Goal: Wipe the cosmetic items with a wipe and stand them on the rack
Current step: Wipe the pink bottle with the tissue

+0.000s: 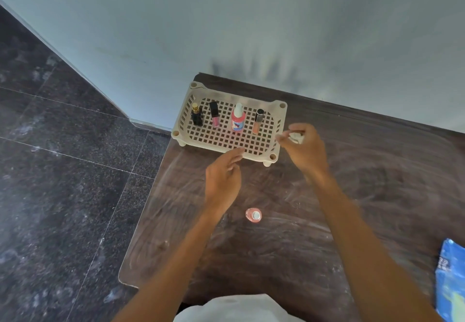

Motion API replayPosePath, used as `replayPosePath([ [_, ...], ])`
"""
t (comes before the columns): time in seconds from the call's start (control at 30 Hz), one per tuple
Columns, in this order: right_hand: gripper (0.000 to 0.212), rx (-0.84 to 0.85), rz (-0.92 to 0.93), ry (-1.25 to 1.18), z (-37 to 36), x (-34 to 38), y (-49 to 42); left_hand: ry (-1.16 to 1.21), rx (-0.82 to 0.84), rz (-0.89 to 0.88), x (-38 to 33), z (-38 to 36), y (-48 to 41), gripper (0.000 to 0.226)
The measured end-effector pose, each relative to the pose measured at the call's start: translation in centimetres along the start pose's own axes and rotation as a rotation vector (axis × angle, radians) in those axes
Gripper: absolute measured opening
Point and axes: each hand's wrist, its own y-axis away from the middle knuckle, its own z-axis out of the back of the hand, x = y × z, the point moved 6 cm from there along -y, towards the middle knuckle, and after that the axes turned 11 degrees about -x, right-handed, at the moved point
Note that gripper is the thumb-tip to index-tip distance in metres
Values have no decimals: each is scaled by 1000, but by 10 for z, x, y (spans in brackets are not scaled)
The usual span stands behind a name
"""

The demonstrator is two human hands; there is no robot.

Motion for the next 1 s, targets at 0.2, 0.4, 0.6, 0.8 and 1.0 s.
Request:
replayPosePath([
  [0.2,29,68,-371,-394,47,-63,62,-157,149,-258,42,18,82,55],
  [0.4,23,93,-231,-44,63,-115,116,-201,37,-263,43,2,115,57],
  [0.6,28,24,-181,-85,80,-131,147,-195,-90,-94,51,-3,123,59],
  [0.8,21,0,-203,-158,96,-146,168,-203,-121,-8,39,-14,118,24],
  [1.0,10,8,-306,-431,118,-149,174,171,-32,147,6,-45,130,19],
])
